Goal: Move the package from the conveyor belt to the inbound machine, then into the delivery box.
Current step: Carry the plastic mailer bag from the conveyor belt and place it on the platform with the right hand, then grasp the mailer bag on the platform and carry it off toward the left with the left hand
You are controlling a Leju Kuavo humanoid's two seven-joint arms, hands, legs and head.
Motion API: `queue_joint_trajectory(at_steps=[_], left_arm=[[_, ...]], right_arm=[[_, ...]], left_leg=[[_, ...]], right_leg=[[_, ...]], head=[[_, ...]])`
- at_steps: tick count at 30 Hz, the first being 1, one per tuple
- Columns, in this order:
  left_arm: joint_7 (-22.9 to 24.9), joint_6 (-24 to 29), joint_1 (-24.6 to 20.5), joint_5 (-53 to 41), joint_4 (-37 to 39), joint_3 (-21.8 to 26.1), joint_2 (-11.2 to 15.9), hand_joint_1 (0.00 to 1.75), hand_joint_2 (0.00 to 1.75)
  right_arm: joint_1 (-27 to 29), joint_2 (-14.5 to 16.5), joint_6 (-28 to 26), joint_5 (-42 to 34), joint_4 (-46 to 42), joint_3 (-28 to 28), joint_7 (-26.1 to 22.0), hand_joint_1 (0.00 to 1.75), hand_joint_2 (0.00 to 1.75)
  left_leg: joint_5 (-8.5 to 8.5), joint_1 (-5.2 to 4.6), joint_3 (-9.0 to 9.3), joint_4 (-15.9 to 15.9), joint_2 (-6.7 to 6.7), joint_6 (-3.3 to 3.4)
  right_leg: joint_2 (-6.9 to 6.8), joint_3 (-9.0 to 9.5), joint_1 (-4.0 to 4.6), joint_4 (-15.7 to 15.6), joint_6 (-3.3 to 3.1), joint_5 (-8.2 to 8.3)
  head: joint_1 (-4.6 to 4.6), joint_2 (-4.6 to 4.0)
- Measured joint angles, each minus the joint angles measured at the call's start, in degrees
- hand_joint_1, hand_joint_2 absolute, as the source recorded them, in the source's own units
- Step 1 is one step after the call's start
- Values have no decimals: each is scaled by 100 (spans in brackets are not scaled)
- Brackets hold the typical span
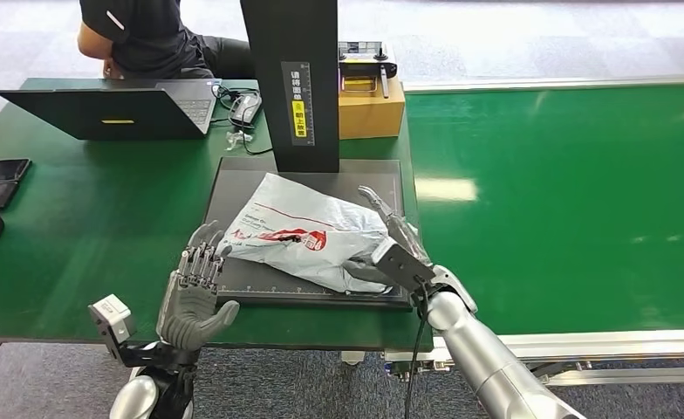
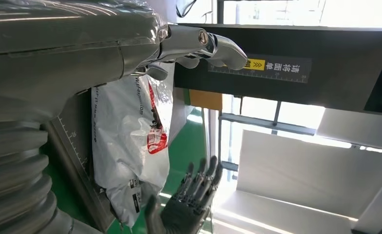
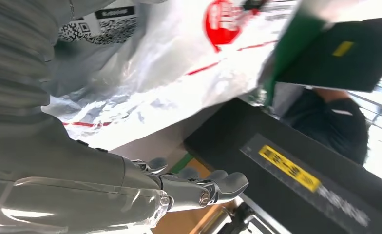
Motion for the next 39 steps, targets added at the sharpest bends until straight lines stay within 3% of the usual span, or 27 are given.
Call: queue_joint_trajectory(at_steps=[10,16,21,30,39], left_arm=[[1,9,143,50,14,-32,30,0,175],[25,7,165,-87,-1,-26,32,0,175],[91,-21,172,-271,-99,-24,23,0,175],[140,-317,164,-172,-139,-10,-20,0,175],[138,319,-91,-1592,-138,-368,-57,0,175]], right_arm=[[1352,-250,434,-958,-1889,-704,-155,0,175],[2154,-233,69,-320,-2815,-1077,20,0,175],[2627,-65,-138,-123,-3054,-1468,133,0,175],[3210,294,379,-222,-3269,-2083,201,0,175],[3414,469,625,-37,-3317,-2265,224,0,175]], left_leg=[[-13,0,-1,0,-1,6],[-15,0,0,-1,-1,5],[-15,0,1,-1,-1,5],[-15,0,2,-1,-1,5],[-15,-1,3,0,0,6]], right_leg=[[0,0,-1,-2,8,-8],[0,1,-1,-2,7,-11],[0,3,-1,-2,7,-11],[1,3,-1,-2,7,-11],[1,4,-1,-2,8,-10]], head=[[0,0],[0,0],[0,0],[0,0],[1,0]])
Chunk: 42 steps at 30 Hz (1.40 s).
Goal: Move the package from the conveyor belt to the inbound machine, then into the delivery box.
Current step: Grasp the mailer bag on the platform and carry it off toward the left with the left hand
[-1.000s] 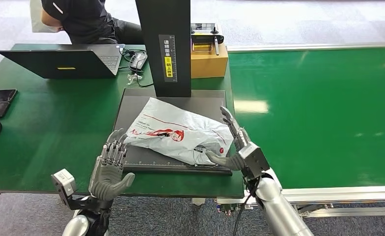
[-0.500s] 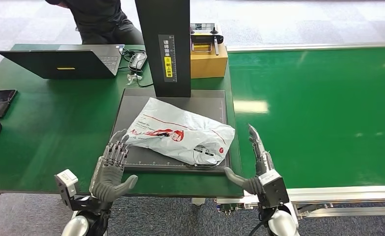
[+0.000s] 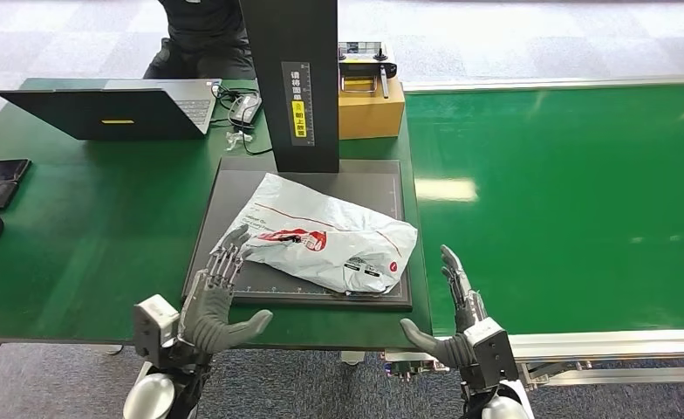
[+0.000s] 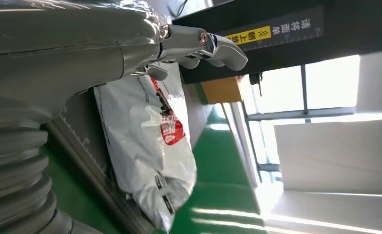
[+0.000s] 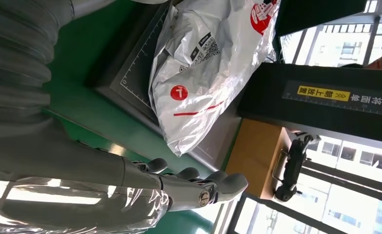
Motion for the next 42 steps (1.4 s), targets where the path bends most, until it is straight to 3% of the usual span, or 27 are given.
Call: queue_joint_trajectory(at_steps=[6,14,20,34,42], left_arm=[[250,686,-441,-1806,88,-598,2,0,175],[914,1213,-1459,-3760,793,-1599,-28,0,175],[1047,1241,-1898,-4025,1300,-2023,-83,0,175],[1088,1244,-2065,-4054,1631,-2203,-94,0,175],[2728,1094,-2518,-5007,2562,-2283,-201,0,175]], right_arm=[[4,72,-78,249,3,-16,49,0,175],[-8,213,-128,584,1,-137,192,0,175],[0,256,-199,743,-7,-192,236,0,175],[5,274,-198,744,-19,-254,238,0,175],[168,444,-226,894,-225,-419,335,0,175]], left_leg=[[0,0,0,1,0,1],[2,-1,2,3,-1,2],[1,-1,2,3,2,2],[1,-1,2,2,2,2],[1,-1,2,3,1,2]], right_leg=[[-1,1,-1,0,1,1],[-2,4,-1,0,1,2],[1,2,-1,0,1,2],[1,2,-1,0,1,2],[0,3,-1,0,1,2]], head=[[1,0],[1,0],[1,0],[0,0],[1,0]])
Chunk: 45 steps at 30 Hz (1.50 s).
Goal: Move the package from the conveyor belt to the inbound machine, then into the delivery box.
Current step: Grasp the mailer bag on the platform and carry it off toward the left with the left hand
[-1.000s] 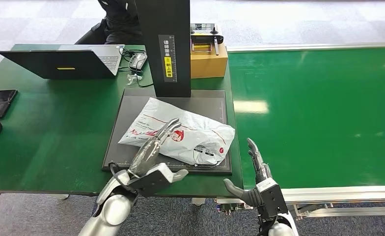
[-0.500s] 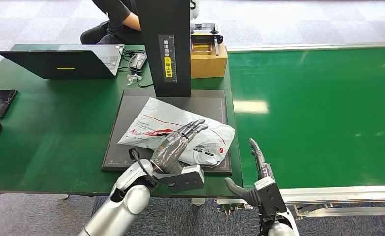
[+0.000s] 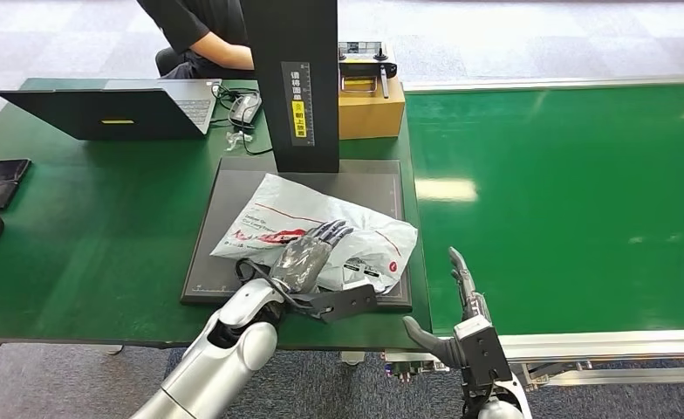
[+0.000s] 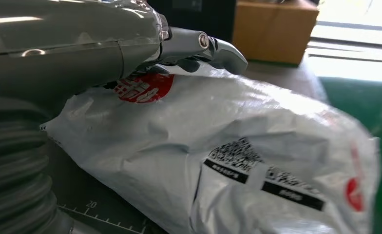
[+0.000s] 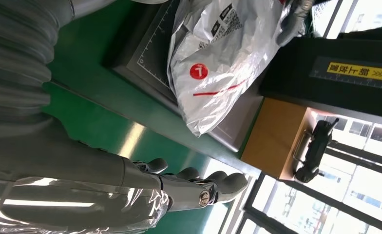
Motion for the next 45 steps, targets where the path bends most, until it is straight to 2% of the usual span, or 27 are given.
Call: queue_joint_trajectory(at_steps=[7,15,16,19,20,24,34,41,45], left_arm=[[628,-243,-232,-528,707,32,-59,0,175],[853,-306,-267,-858,965,188,-79,0,175],[864,-315,-264,-876,971,220,-81,15,175],[870,-320,-237,-930,975,329,-88,146,175],[855,-313,-223,-944,975,372,-93,175,175],[718,-160,-149,-983,948,536,-102,175,175],[406,777,86,-1049,641,1025,79,175,175],[649,1014,145,-1172,488,1425,296,175,175],[869,1197,141,-1238,486,1828,524,175,175]], right_arm=[[189,177,-51,214,-293,-175,118,0,175],[224,208,29,151,-319,-208,127,0,175],[224,208,28,142,-318,-208,127,0,175],[224,208,10,119,-318,-205,128,0,175],[224,208,1,107,-318,-205,129,0,175],[224,208,-43,52,-318,-203,133,0,175],[273,207,-62,-1,-318,-202,136,0,175],[306,206,-64,-39,-318,-202,136,0,175],[335,206,-72,-39,-319,-202,136,0,175]], left_leg=[[-2,0,1,-1,2,-1],[-7,0,24,-5,6,0],[-7,0,27,-5,8,0],[-6,1,33,-5,13,-2],[-5,1,36,-5,14,-4],[-3,2,52,-10,14,-6],[12,6,60,-12,14,-18],[7,6,51,-13,14,-19],[4,6,50,-16,15,-23]], right_leg=[[3,1,0,0,0,-1],[5,36,0,-2,-2,-1],[6,38,0,-2,-3,1],[12,41,1,-3,-11,8],[13,43,2,-3,-13,9],[12,58,3,-3,-16,11],[12,55,8,0,-24,16],[12,46,7,1,-23,10],[17,46,8,1,-26,8]], head=[[-1,0],[0,0],[1,0],[-1,0],[-1,0],[1,0],[-1,0],[-1,0],[0,0]])
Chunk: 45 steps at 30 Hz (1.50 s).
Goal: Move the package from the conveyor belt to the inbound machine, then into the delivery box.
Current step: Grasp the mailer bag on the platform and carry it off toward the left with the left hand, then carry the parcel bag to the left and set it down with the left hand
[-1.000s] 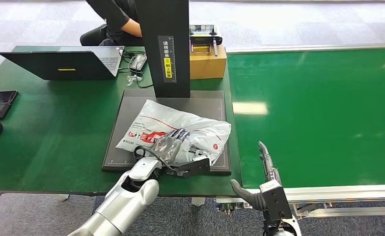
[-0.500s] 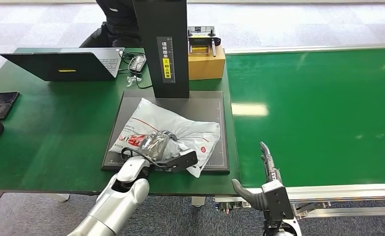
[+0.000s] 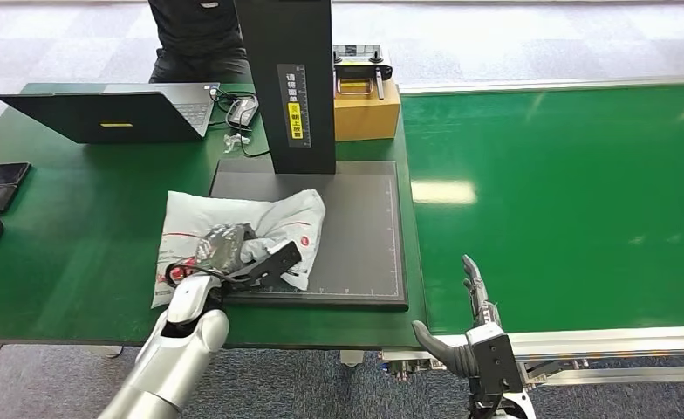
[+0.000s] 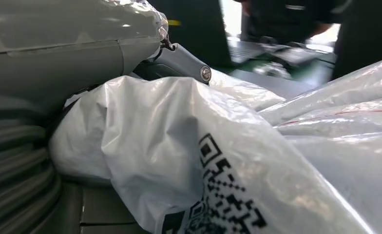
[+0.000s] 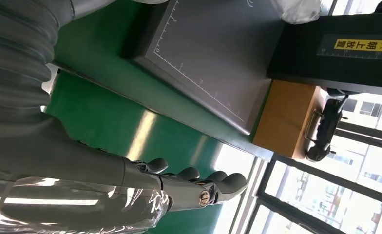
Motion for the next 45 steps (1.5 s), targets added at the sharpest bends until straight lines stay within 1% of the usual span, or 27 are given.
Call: queue_joint_trajectory(at_steps=[3,7,10,12,15,18,20,22,24,26,29,31,33,34,38,41,45], left_arm=[[136,189,13,-94,0,421,248,175,175],[260,576,100,-137,11,1160,645,175,175],[151,923,188,-53,83,1755,963,175,175],[45,1091,206,-15,156,2124,1127,175,175],[-14,1167,206,-8,250,2512,1289,175,175],[-24,1228,207,49,321,2719,1357,175,175],[-70,1408,185,161,398,2851,1401,175,175],[-230,1771,123,273,559,3019,1499,175,175],[-597,2239,69,462,701,3263,1605,175,175],[-992,2562,42,656,755,3505,1669,175,175],[-1183,2649,24,743,815,3696,1722,175,175],[-1208,2651,20,761,856,3769,1737,87,175],[-1359,2656,30,711,855,3851,1736,0,175],[-1551,2658,49,659,797,3921,1720,0,175],[-2662,2665,91,710,413,4346,1558,0,175],[-3250,2666,38,1181,312,4557,1433,0,175],[-3989,2671,17,1952,135,4623,1181,0,175]], right_arm=[[43,0,-6,-1,-16,-3,0,0,175],[92,-2,-23,-18,-36,-5,0,0,175],[101,-13,-76,-76,-35,7,1,0,175],[100,-22,-114,-117,-34,25,3,0,175],[98,-33,-135,-137,-33,61,4,0,175],[90,-44,-151,-143,-32,93,4,0,175],[84,-54,-179,-168,-26,114,4,0,175],[71,-69,-213,-219,-5,144,4,0,175],[53,-86,-249,-266,27,192,1,0,175],[36,-102,-279,-296,56,234,-3,0,175],[7,-115,-292,-317,77,264,-6,0,175],[0,-122,-292,-319,90,279,-7,0,175],[-1,-128,-294,-326,104,291,-11,0,175],[-2,-133,-297,-336,110,295,-18,0,175],[-38,-171,-301,-392,148,324,-57,0,175],[-113,-210,-298,-443,205,358,-68,0,175],[-235,-261,-290,-480,296,386,-84,0,175]], left_leg=[[0,2,1,-4,1,-3],[5,4,8,-13,9,-12],[11,9,-3,-14,9,-21],[12,12,-13,-13,8,-24],[12,12,-25,-13,-1,-23],[11,12,-35,-13,-9,-22],[9,12,-38,-13,-4,-20],[8,11,-39,-12,0,-19],[7,11,-39,-11,0,-19],[7,11,-41,-10,-8,-19],[7,11,-43,-10,-15,-19],[7,12,-44,-10,-14,-19],[7,12,-45,-10,-13,-19],[7,11,-45,-10,-13,-19],[6,11,-47,-9,-11,-18],[6,9,-46,-8,-9,-17],[6,9,-48,-5,-11,-16]], right_leg=[[1,1,2,0,-3,-1],[10,-5,6,1,-9,-1],[10,-19,12,3,-14,-4],[8,-27,14,3,-15,-4],[-1,-35,14,2,-16,-7],[-9,-38,13,0,-15,-10],[-4,-39,12,-1,-15,-9],[2,-42,12,-3,-14,-8],[2,-45,12,-5,-14,-8],[-8,-46,12,-6,-13,-10],[-16,-45,13,-6,-13,-12],[-14,-46,13,-6,-13,-12],[-13,-47,13,-6,-13,-12],[-13,-47,13,-7,-13,-12],[-11,-49,12,-9,-12,-11],[-8,-49,10,-10,-11,-10],[-11,-47,10,-11,-8,-8]], head=[[-1,0],[-2,0],[-2,0],[-2,0],[-2,0],[0,0],[0,0],[0,0],[-1,0],[-2,0],[-2,0],[-1,0],[-2,0],[-2,0],[-1,0],[-2,0],[-1,0]])
